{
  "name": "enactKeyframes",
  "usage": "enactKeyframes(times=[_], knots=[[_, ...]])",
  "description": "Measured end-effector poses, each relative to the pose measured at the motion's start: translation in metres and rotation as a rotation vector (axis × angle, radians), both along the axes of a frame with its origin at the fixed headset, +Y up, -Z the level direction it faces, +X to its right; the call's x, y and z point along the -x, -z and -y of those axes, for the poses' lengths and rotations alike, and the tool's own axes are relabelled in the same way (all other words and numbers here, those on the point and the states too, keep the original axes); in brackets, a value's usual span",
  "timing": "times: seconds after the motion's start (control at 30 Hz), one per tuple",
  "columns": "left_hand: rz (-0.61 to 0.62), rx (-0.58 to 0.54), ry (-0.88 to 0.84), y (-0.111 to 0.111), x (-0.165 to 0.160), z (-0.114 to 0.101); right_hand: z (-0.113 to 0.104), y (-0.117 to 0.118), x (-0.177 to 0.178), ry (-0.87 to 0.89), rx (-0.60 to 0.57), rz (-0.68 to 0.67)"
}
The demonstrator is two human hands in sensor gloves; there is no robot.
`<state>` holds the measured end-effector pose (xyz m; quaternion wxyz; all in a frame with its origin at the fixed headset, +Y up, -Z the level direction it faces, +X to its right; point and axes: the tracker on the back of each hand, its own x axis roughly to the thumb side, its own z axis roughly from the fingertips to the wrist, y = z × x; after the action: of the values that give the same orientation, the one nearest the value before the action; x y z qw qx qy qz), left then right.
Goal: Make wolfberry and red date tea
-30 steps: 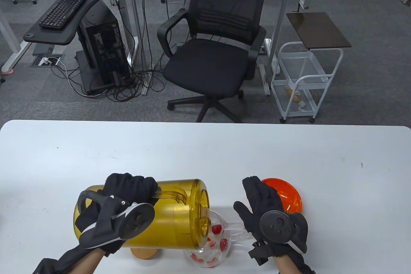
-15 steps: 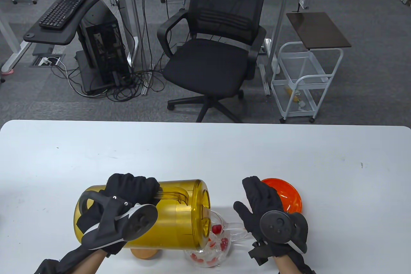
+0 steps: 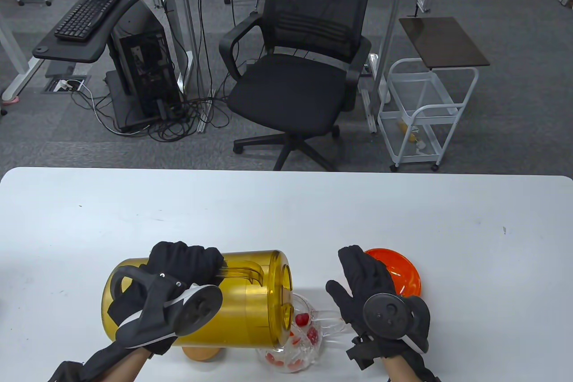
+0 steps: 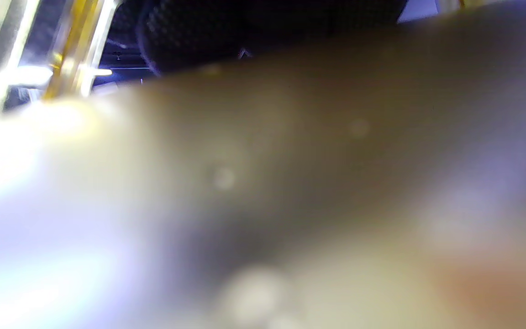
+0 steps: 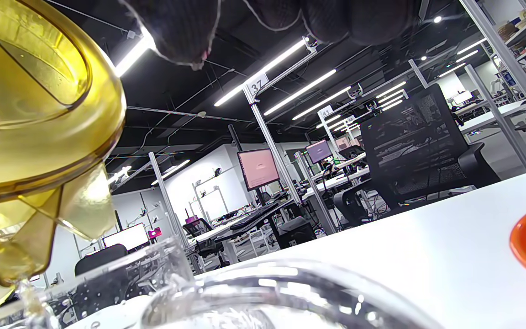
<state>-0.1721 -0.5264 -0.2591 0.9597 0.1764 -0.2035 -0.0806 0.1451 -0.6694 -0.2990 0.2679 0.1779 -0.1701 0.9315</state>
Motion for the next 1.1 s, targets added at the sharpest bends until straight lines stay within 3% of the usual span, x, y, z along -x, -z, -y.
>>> enactKeyframes(times=[1.1], knots=[[-0.011,-0.004,0.042,-0.0003,-0.0015,-0.0024,0.0014,0.0009,0.0019,-0.008,0.005,-0.006]])
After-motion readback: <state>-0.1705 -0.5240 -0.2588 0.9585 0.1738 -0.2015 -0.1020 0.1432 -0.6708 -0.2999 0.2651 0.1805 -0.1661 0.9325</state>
